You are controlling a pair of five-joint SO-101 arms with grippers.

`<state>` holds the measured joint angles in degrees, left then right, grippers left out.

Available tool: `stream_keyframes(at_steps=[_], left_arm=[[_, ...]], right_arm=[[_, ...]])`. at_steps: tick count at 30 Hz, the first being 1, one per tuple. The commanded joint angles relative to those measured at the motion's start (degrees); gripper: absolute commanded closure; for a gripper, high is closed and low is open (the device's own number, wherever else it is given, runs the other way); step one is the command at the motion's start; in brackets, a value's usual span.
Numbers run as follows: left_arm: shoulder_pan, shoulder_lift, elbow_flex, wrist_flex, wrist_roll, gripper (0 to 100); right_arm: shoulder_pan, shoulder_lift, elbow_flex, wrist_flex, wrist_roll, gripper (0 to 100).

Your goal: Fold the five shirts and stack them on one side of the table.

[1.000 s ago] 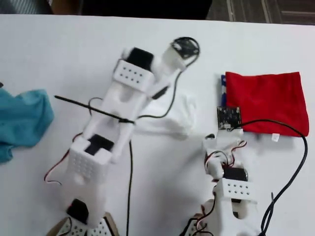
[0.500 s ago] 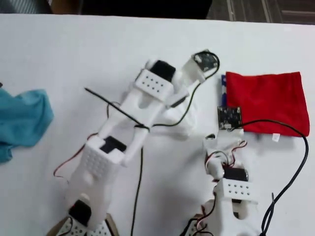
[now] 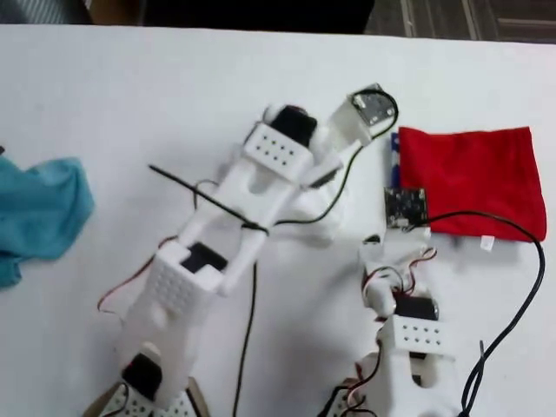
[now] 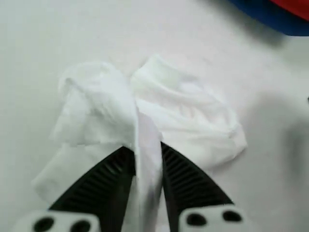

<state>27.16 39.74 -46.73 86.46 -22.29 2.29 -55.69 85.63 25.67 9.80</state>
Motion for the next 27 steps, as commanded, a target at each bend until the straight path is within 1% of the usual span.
stream_keyframes(at_steps=[1, 4, 9, 11, 13, 15, 18, 20, 21, 24, 27], left_arm=[[1.3, -1.1, -2.9, 2.3, 0.4, 74], [1.2, -1.4, -5.7, 4.5, 1.1, 76], [0.1, -1.2, -20.2, 11.3, 1.1, 77], [-2.3, -0.7, -25.5, 13.3, 1.1, 77], [-5.9, -0.6, -26.9, 14.2, 1.1, 77], [-9.4, -0.5, -25.0, 14.2, 1.1, 82], [-13.6, -0.5, -19.3, 12.0, 1.1, 99], [-14.9, -0.5, -14.2, 9.8, 1.1, 96], [-15.2, -0.5, -11.5, 8.5, 1.1, 98], [-15.1, -0.5, -3.5, 3.8, 1.1, 97], [-15.0, -0.5, 2.0, -1.5, 1.1, 97]], right_arm=[[0.0, -1.3, -2.8, -0.9, -0.6, 94.2], [0.0, -1.3, -2.8, -0.9, -0.6, 94.2], [0.0, -1.3, -2.8, -0.9, -0.6, 94.2], [0.0, -1.3, -2.8, -0.9, -0.6, 94.2], [0.0, -1.3, -2.7, -0.9, -0.6, 94.4], [0.0, -1.3, -2.7, -0.9, -0.6, 94.7], [0.0, -1.3, -2.7, -0.9, -0.6, 94.7], [0.0, -1.3, -2.7, -0.9, -0.6, 95.0], [0.0, -1.3, -2.7, -0.9, -0.6, 96.1], [-1.0, -0.9, -3.8, -0.5, -0.4, 97.5], [-2.7, 0.0, -10.5, 5.6, -0.1, 97.2]])
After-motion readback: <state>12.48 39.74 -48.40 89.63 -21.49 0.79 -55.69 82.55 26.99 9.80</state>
